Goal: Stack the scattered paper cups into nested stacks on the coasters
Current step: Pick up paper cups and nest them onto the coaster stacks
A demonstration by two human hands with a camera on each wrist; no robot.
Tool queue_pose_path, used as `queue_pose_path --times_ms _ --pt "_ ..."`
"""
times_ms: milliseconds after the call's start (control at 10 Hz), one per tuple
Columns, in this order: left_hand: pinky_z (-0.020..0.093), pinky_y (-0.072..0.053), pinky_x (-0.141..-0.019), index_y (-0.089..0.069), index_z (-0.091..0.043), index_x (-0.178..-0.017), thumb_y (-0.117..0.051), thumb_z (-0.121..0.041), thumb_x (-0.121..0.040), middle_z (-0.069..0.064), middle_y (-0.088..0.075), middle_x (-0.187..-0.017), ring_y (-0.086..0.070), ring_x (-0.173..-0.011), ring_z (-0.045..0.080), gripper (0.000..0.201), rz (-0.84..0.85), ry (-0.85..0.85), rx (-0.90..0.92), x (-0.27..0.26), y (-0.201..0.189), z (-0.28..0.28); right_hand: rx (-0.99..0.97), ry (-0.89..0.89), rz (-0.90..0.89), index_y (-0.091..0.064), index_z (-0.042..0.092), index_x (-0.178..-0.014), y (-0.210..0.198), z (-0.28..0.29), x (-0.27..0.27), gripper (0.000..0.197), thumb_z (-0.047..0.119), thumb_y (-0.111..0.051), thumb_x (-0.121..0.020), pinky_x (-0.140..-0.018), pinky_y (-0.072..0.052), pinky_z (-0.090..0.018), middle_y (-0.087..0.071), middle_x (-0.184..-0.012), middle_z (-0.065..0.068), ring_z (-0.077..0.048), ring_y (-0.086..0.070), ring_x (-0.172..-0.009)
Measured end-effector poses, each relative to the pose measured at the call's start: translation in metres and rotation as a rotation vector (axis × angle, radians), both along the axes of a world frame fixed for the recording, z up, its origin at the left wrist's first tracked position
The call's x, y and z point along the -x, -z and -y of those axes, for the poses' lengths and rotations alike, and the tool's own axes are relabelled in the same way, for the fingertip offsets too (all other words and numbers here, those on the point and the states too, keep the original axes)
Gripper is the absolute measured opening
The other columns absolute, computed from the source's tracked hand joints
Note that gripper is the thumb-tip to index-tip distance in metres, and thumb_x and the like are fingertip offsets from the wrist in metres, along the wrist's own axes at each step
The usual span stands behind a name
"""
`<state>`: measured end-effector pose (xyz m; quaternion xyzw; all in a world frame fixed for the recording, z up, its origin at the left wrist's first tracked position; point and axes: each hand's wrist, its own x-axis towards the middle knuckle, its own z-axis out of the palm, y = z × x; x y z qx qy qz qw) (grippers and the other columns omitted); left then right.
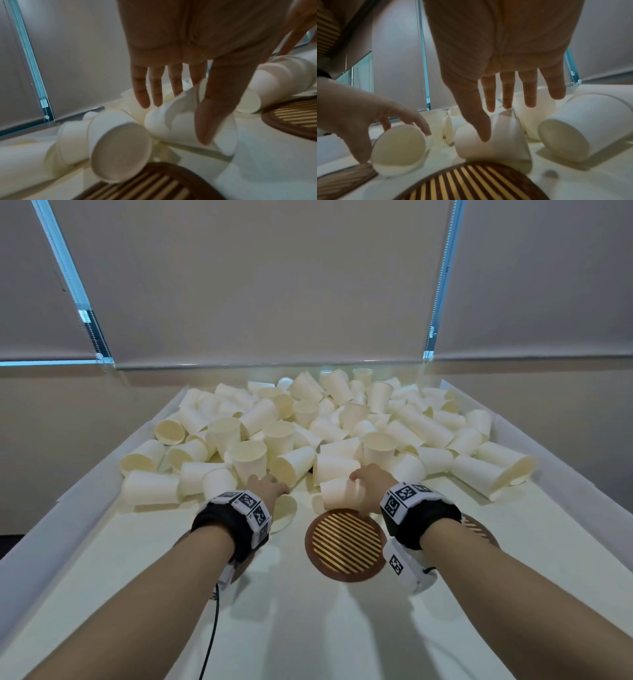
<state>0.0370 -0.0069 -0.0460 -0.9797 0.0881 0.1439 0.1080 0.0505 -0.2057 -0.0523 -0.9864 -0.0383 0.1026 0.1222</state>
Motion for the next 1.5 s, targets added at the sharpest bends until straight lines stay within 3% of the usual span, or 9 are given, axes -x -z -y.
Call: queue_pose_path --times_ms 200,500,600,900,1100,1200,1300,1400,1500 --pt "0.037 -0.034 -0.103 -0.034 -0.024 -0.143 -0.059 -0.008 -0.085 0.006 -0.029 -0.144 -0.028 -0.13 0.032 0.065 0.009 0.03 -0.006 -0.014 0.016 -0.003 -0.002 -0.022 0.051 -0.037 0.021 -0.138 0.015 0.002 -0.001 0.069 0.003 -0.066 -0.078 -0.102 -0.042 -0.033 -0.026 -0.141 -0.007 -0.029 -0.049 -0.119" --pt "0.037 -0.036 -0.103 -0.044 -0.017 -0.137 -0.061 -0.014 -0.086 0.009 -0.032 -0.142 -0.031 -0.13 0.03 0.053 0.002 0.096 -0.118 -0.025 0.012 0.002 -0.294 0.13 0.065 -0.055 0.014 -0.122 0.0 0.001 -0.012 0.051 -0.005 -0.069 -0.076 -0.099 -0.042 -0.028 -0.046 -0.133 -0.007 -0.023 -0.047 -0.122" --pt "0.035 -0.037 -0.096 -0.043 -0.014 -0.131 -0.077 -0.037 -0.07 0.005 -0.044 -0.131 -0.041 -0.122 0.024 0.073 0.121 0.075 -0.075 -0.025 0.013 0.004 -0.443 0.177 0.085 -0.052 0.014 -0.125 -0.011 0.006 -0.01 0.057 -0.006 -0.069 -0.075 -0.095 -0.042 -0.028 -0.051 -0.131 -0.007 -0.023 -0.051 -0.118" --pt "0.044 -0.045 -0.091 -0.04 -0.029 -0.129 -0.076 -0.039 -0.067 -0.003 -0.055 -0.116 -0.055 -0.105 0.023 0.073 0.224 -0.013 0.366 -0.011 -0.023 0.015 -0.901 0.245 0.033 -0.032 0.009 -0.142 -0.034 0.02 -0.005 0.074 -0.007 -0.066 -0.078 -0.102 -0.044 -0.048 -0.053 -0.13 -0.022 -0.035 -0.054 -0.117" --pt "0.036 -0.045 -0.093 -0.048 -0.03 -0.129 -0.082 -0.029 -0.065 0.001 -0.053 -0.12 -0.05 -0.111 0.021 0.073 0.168 0.104 0.627 -0.001 -0.042 0.036 -0.886 0.315 0.004 -0.046 0.001 -0.134 -0.031 0.013 0.001 0.042 0.025 -0.038 -0.1 -0.098 -0.041 -0.036 -0.046 -0.138 -0.021 -0.028 -0.049 -0.118" --pt "0.029 -0.052 -0.07 -0.053 -0.03 -0.113 -0.087 -0.029 -0.057 -0.002 -0.056 -0.108 -0.057 -0.096 0.019 0.065 0.182 0.067 0.888 0.004 -0.045 0.04 -0.955 0.414 -0.227 -0.035 0.008 -0.142 -0.02 0.021 0.005 0.072 0.061 -0.028 -0.093 -0.105 -0.041 -0.045 -0.045 -0.141 -0.016 -0.034 -0.047 -0.126" --pt "0.019 -0.045 -0.056 -0.053 -0.032 -0.104 -0.087 -0.032 -0.057 -0.013 -0.058 -0.09 -0.059 -0.083 0.011 0.058 0.156 0.032 1.09 0.008 -0.049 0.048 -1.183 0.425 -0.4 -0.044 0.013 -0.131 -0.011 0.019 0.011 0.073 0.068 -0.018 -0.09 -0.081 -0.05 -0.042 -0.054 -0.128 -0.016 -0.033 -0.053 -0.115" --pt "0.018 -0.042 -0.054 -0.048 -0.037 -0.102 -0.085 -0.032 -0.061 -0.018 -0.054 -0.087 -0.057 -0.083 0.009 0.056 0.079 0.08 1.052 0.011 -0.045 0.059 -1.269 0.443 -0.468 -0.049 0.009 -0.13 -0.005 0.013 0.009 0.084 0.072 -0.014 -0.087 -0.066 -0.051 -0.037 -0.057 -0.127 -0.019 -0.034 -0.057 -0.103" --pt "0.025 -0.048 -0.07 -0.048 -0.033 -0.108 -0.085 -0.032 -0.061 -0.007 -0.058 -0.098 -0.056 -0.094 0.016 0.059 0.061 0.111 0.958 0.008 -0.039 0.063 -1.226 0.418 -0.524 -0.049 0.011 -0.128 0.0 0.013 0.009 0.078 0.071 -0.018 -0.088 -0.067 -0.052 -0.037 -0.057 -0.126 -0.017 -0.033 -0.057 -0.102"
